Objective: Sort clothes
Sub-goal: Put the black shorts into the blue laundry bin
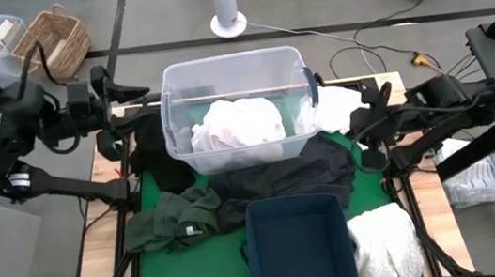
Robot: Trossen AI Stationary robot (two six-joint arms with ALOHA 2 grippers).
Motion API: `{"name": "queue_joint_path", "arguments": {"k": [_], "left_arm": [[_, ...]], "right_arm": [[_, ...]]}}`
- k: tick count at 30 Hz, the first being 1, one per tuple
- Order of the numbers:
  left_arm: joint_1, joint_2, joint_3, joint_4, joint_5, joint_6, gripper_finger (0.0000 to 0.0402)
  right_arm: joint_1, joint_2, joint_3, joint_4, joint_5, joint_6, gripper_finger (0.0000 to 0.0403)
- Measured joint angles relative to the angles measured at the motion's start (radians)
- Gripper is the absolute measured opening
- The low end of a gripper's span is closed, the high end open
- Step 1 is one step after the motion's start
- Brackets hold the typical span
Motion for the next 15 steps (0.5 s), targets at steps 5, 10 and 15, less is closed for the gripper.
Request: {"name": "queue_joint_path", "arguments": {"k": [5,10,15], "left_arm": [[0.000,-0.032,-0.066,0.037,0.000,-0.034,0.0232],[0.000,-0.045,-0.084,0.060,0.000,-0.047,0.0232],[0.000,-0.045,-0.084,0.075,-0.002,-0.041,0.0232]], "right_arm": [[0.000,-0.011,-0.095,0.002,-0.050,-0.001,0.0013],[0.000,-0.049,-0.217,0.046,-0.128,0.026,0.0013],[0.000,-0.114,-0.377,0.173,-0.149,0.007,0.0013]]}}
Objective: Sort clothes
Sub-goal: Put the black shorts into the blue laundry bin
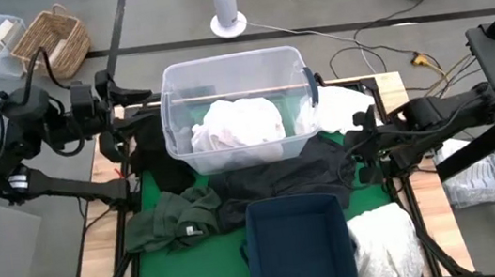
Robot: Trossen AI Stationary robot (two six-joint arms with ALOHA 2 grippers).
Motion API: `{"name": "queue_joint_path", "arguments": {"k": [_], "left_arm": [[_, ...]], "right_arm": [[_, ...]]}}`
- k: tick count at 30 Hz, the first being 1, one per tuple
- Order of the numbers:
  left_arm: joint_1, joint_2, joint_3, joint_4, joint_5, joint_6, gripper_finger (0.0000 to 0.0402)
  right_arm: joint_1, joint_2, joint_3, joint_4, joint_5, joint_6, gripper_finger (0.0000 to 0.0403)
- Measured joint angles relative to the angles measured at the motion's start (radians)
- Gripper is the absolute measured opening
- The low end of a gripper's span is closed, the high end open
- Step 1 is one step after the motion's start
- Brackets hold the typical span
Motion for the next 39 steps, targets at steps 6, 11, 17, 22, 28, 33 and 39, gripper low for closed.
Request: {"name": "queue_joint_path", "arguments": {"k": [6,11,17,22,28,33,39], "left_arm": [[0.000,0.000,0.000,0.000,-0.024,0.001,0.0232],[0.000,0.000,0.000,0.001,-0.027,0.001,0.0232],[0.000,0.000,0.000,0.000,-0.027,0.001,0.0232],[0.000,0.000,0.000,-0.001,-0.027,0.001,0.0232],[0.000,0.000,0.000,-0.001,-0.026,0.001,0.0232],[0.000,0.001,0.000,-0.002,-0.026,0.001,0.0232],[0.000,0.004,-0.002,-0.005,-0.026,0.001,0.0232]], "right_arm": [[0.000,-0.037,-0.151,0.073,-0.002,0.006,0.0028],[-0.001,-0.030,-0.260,0.117,0.001,0.063,0.0101],[0.000,-0.019,-0.371,0.214,0.001,0.045,0.0213],[0.000,-0.017,-0.446,0.294,0.001,0.036,0.0266],[0.000,-0.009,-0.521,0.369,0.002,0.021,0.0273],[-0.001,0.004,-0.566,0.421,0.002,0.009,0.0274],[-0.003,0.051,-0.568,0.457,0.002,0.011,0.0273]]}}
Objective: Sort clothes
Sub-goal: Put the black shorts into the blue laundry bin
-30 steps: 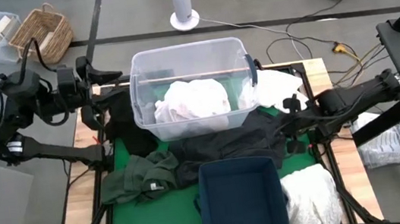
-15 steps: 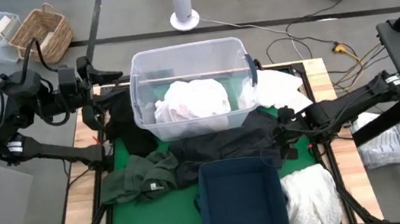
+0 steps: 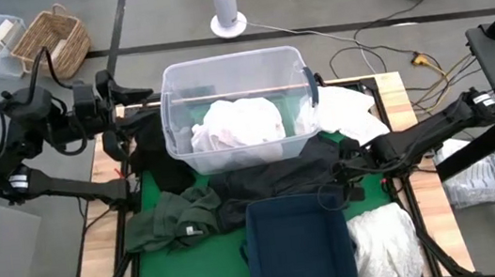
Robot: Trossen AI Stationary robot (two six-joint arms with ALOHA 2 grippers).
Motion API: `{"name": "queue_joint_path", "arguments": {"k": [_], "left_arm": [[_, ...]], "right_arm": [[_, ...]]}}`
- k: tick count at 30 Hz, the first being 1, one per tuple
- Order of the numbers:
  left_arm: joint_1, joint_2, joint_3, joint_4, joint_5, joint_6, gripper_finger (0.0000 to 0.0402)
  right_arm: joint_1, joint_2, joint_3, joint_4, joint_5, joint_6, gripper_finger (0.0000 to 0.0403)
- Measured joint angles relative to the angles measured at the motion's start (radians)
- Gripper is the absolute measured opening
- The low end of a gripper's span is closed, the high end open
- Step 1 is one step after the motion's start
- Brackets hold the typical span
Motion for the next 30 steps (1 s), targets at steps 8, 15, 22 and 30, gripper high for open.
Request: {"name": "queue_joint_path", "arguments": {"k": [8,15,22,30], "left_arm": [[0.000,0.004,-0.001,0.000,0.000,0.000,0.0232],[0.000,0.004,-0.001,0.000,0.001,0.000,0.0232],[0.000,0.004,-0.001,0.000,0.001,0.000,0.0232],[0.000,0.004,-0.001,0.000,0.001,0.000,0.0232]], "right_arm": [[0.000,0.119,-0.003,0.080,0.000,0.027,0.0265],[-0.014,0.190,-0.003,0.088,0.000,0.027,0.0256],[-0.040,0.196,-0.003,0.091,-0.001,0.024,0.0197],[-0.071,0.190,-0.003,0.080,-0.019,0.022,0.0052]]}}
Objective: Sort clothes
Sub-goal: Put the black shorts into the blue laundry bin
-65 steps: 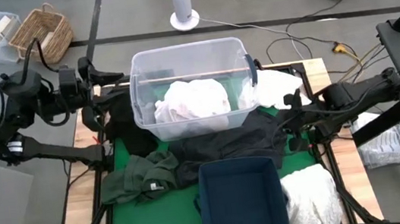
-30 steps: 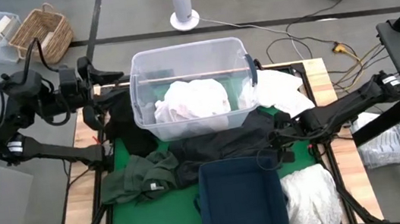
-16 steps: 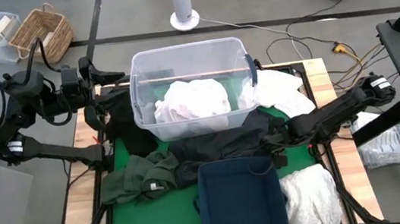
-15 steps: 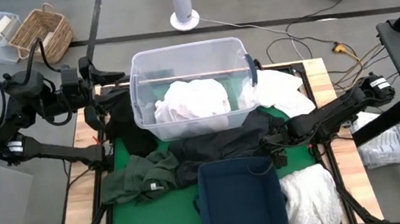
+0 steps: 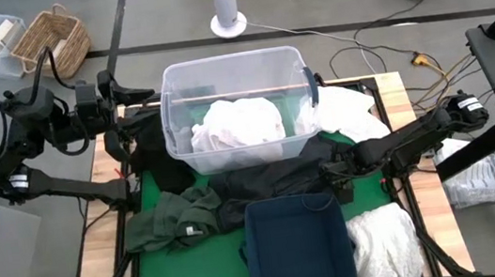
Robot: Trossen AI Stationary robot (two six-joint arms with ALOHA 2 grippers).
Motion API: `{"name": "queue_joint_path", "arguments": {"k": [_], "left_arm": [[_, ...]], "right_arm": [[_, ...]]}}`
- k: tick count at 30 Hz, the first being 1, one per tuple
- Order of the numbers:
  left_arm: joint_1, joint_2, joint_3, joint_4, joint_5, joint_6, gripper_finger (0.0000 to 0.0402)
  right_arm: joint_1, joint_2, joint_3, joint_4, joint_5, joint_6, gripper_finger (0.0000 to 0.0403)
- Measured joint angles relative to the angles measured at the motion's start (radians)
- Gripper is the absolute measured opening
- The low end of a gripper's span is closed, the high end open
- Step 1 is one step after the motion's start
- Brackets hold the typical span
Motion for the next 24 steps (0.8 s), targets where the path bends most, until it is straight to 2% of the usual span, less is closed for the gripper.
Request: {"name": "queue_joint_path", "arguments": {"k": [2,5,9,15,24], "left_arm": [[0.000,0.000,0.000,0.000,0.000,0.000,0.0232],[0.000,0.000,0.000,0.000,0.000,0.000,0.0232],[0.000,0.000,0.000,-0.013,0.000,0.000,0.0232],[0.000,0.002,0.000,-0.023,0.000,0.000,0.0232],[0.000,0.018,0.000,-0.022,0.000,0.000,0.0232]], "right_arm": [[-0.005,0.000,0.000,0.000,-0.019,-0.013,0.0021],[-0.008,-0.003,0.000,-0.008,-0.028,-0.012,0.0012],[-0.008,-0.041,0.000,-0.055,-0.034,0.020,0.0009],[-0.008,-0.168,0.030,-0.122,-0.030,0.087,0.0009],[-0.008,-0.325,0.129,-0.140,0.046,0.157,0.0009]]}}
